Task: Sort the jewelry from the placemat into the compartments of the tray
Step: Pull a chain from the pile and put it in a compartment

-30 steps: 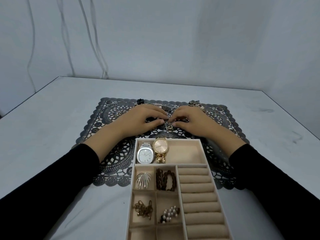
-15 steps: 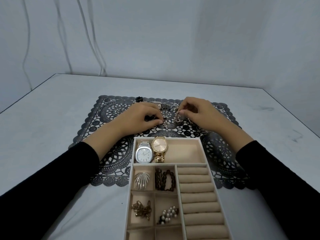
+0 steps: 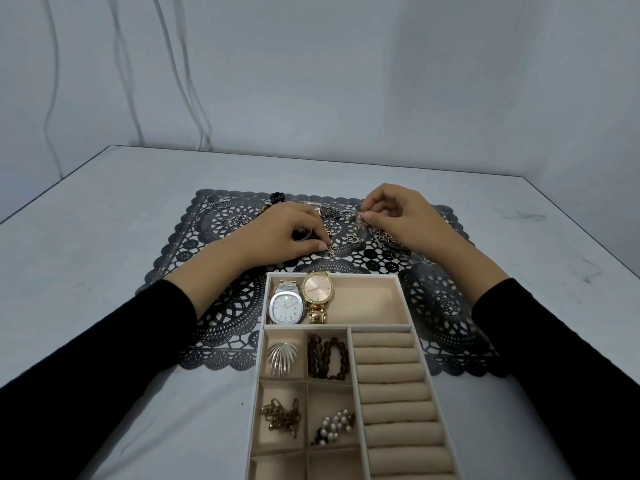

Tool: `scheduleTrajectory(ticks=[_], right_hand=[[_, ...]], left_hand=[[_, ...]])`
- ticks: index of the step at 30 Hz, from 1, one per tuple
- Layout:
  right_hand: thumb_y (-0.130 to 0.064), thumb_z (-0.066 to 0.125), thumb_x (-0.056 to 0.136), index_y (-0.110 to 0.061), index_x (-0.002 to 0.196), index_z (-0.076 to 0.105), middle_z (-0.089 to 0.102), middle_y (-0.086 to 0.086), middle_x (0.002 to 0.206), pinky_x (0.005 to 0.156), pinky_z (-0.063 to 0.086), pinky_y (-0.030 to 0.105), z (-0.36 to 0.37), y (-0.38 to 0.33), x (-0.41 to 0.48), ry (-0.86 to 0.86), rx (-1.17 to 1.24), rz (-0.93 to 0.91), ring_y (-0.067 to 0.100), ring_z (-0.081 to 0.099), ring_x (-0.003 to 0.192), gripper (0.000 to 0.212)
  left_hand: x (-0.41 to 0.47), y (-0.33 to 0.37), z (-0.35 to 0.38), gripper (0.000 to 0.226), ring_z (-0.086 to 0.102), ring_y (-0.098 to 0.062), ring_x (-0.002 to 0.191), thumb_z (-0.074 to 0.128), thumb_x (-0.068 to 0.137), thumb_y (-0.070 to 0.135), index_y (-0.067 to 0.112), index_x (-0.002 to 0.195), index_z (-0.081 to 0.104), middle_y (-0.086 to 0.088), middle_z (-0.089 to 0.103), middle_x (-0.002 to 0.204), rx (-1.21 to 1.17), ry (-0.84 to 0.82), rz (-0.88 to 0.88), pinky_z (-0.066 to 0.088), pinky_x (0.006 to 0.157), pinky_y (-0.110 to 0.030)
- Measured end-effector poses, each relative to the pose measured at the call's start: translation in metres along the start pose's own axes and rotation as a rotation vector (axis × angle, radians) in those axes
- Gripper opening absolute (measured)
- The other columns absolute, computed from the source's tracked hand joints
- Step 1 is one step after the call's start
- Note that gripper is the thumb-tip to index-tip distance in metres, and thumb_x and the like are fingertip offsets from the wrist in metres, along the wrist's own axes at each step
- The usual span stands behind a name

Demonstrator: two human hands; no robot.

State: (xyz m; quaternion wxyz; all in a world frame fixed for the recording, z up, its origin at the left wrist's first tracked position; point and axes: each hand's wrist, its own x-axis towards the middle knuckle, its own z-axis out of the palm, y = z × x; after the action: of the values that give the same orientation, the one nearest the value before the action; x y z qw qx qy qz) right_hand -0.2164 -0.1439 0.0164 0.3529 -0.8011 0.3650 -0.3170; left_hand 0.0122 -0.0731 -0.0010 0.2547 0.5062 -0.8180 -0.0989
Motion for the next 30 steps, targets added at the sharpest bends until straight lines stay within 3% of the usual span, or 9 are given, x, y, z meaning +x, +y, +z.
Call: scheduleTrajectory(ticks=[4, 8, 13, 15, 18, 23, 27, 30], right_hand=[[-0.009, 0.068, 0.087, -0.010, 0.093, 0.065, 0.066, 0.004, 0.082, 0.082, 0.053, 0.036, 0.000, 0.001, 0.000, 0.007, 0.003, 0.017, 0.014, 0.059, 0.076, 0.007], [-0.010, 0.068, 0.086, -0.011, 0.094, 0.067, 0.067, 0.004, 0.082, 0.083, 0.053, 0.038, 0.000, 0.002, 0.000, 0.001, -0.004, 0.026, 0.015, 0.059, 0.075, 0.008], [-0.014, 0.069, 0.086, -0.017, 0.095, 0.071, 0.071, 0.009, 0.090, 0.087, 0.054, 0.043, -0.002, 0.001, 0.000, 0.021, -0.003, 0.027, 0.029, 0.064, 0.083, 0.009], [-0.013, 0.069, 0.086, -0.015, 0.095, 0.071, 0.071, 0.011, 0.091, 0.089, 0.054, 0.045, -0.003, -0.001, 0.000, 0.031, 0.015, 0.032, 0.032, 0.064, 0.087, 0.009], [-0.009, 0.068, 0.086, -0.014, 0.094, 0.070, 0.071, 0.016, 0.093, 0.090, 0.053, 0.046, -0.003, -0.004, -0.001, 0.046, 0.049, 0.038, 0.026, 0.063, 0.081, 0.009], [-0.008, 0.068, 0.086, -0.014, 0.092, 0.070, 0.071, 0.018, 0.092, 0.089, 0.053, 0.045, -0.005, -0.007, -0.003, 0.061, 0.076, 0.041, 0.021, 0.062, 0.081, 0.009], [-0.006, 0.068, 0.085, -0.014, 0.091, 0.070, 0.070, 0.020, 0.092, 0.087, 0.054, 0.041, -0.005, -0.007, -0.002, 0.072, 0.119, 0.038, 0.020, 0.063, 0.079, 0.009], [-0.007, 0.069, 0.085, -0.014, 0.090, 0.071, 0.070, 0.015, 0.087, 0.081, 0.057, 0.031, -0.006, -0.006, -0.002, 0.093, 0.174, 0.040, 0.017, 0.065, 0.077, 0.009]], left_hand=[[0.002, 0.002, 0.000, 0.008, 0.059, -0.009, 0.097, 0.072, 0.087, 0.026, 0.020, 0.091, 0.074, 0.006, 0.067, 0.099, 0.010, -0.015, -0.036, 0.045, 0.090, -0.030], [0.002, 0.004, 0.000, 0.005, 0.059, -0.007, 0.095, 0.070, 0.088, 0.025, 0.021, 0.088, 0.071, 0.009, 0.066, 0.096, -0.007, -0.016, -0.062, 0.046, 0.088, -0.027], [-0.001, 0.011, -0.005, 0.002, 0.062, 0.004, 0.089, 0.069, 0.089, 0.025, 0.026, 0.090, 0.069, 0.015, 0.069, 0.092, -0.178, 0.097, -0.183, 0.043, 0.080, -0.007], [-0.002, 0.011, -0.005, 0.001, 0.066, -0.004, 0.087, 0.068, 0.090, 0.026, 0.025, 0.091, 0.068, 0.010, 0.071, 0.090, -0.261, 0.116, -0.221, 0.048, 0.081, -0.015], [-0.003, 0.012, -0.006, 0.007, 0.068, -0.020, 0.091, 0.067, 0.091, 0.024, 0.018, 0.096, 0.068, -0.002, 0.072, 0.094, -0.382, 0.151, -0.263, 0.054, 0.086, -0.030], [0.000, 0.020, -0.013, 0.006, 0.070, -0.024, 0.094, 0.066, 0.092, 0.015, 0.012, 0.096, 0.067, -0.010, 0.074, 0.096, -0.525, 0.254, -0.288, 0.054, 0.085, -0.030], [0.001, 0.022, -0.019, 0.003, 0.072, -0.025, 0.093, 0.065, 0.092, 0.013, 0.012, 0.095, 0.067, -0.012, 0.074, 0.096, -0.626, 0.304, -0.296, 0.057, 0.086, -0.043], [0.002, 0.025, -0.023, 0.006, 0.072, -0.021, 0.090, 0.066, 0.091, 0.013, 0.011, 0.096, 0.068, -0.014, 0.074, 0.095, -0.640, 0.372, -0.292, 0.058, 0.087, -0.035]])
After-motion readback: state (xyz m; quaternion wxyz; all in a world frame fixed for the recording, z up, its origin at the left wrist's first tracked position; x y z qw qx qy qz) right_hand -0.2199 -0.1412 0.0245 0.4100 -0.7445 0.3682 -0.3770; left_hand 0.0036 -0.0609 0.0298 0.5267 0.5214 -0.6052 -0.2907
